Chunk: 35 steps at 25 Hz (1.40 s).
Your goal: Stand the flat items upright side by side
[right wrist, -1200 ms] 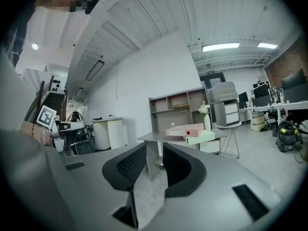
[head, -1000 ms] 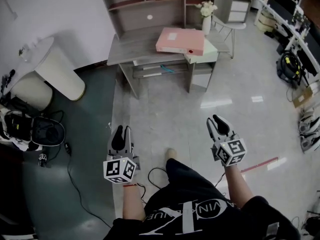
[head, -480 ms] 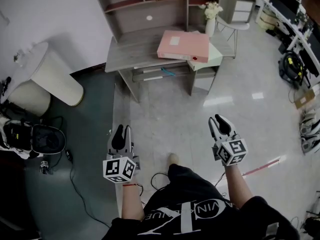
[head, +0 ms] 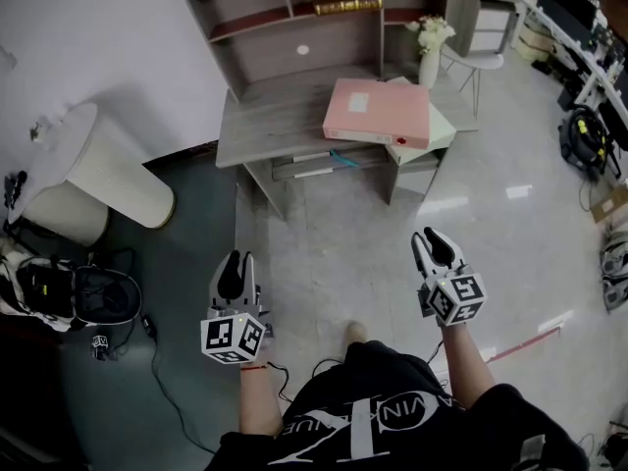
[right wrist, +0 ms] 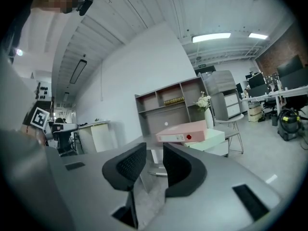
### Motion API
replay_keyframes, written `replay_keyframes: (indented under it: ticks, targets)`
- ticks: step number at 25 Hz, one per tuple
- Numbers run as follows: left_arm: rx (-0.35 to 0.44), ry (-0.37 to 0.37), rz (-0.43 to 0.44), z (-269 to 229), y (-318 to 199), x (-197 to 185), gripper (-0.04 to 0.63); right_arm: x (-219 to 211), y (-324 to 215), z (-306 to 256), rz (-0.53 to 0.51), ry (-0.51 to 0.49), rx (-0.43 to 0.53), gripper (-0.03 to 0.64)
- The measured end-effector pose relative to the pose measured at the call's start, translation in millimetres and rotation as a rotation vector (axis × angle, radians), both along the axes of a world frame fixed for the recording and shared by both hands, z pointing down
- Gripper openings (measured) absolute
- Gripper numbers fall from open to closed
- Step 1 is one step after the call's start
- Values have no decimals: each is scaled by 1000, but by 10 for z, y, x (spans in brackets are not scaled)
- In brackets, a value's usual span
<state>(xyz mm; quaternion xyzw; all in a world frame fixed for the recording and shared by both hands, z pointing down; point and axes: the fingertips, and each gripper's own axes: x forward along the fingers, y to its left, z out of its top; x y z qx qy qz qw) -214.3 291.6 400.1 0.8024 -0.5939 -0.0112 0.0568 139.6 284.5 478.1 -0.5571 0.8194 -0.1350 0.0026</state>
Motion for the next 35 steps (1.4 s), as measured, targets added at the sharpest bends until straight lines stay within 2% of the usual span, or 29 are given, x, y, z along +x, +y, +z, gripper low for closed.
replay_keyframes:
  ticks: [8, 13, 18, 24, 30, 35]
  targets:
    - [-5, -15, 8, 34, -463, -75, 101, -141, -475, 57, -12, -5, 2, 120]
    - [-4, -8, 27, 23, -659, -4, 101, -70, -497, 129, 2, -4, -20, 121]
    - [24, -11, 73, -76, -816, 195, 101, 106, -547, 56, 39, -13, 0, 123]
    - [38, -8, 90, -157, -928, 298, 101, 196, -531, 21, 49, -13, 1, 123]
    - [-6, -29, 106, -39, -967, 363, 101, 245, -556, 144, 65, -32, -35, 123]
    - [-45, -12, 88, 111, -1144, 331, 101, 215, -686, 263, 57, -28, -57, 129]
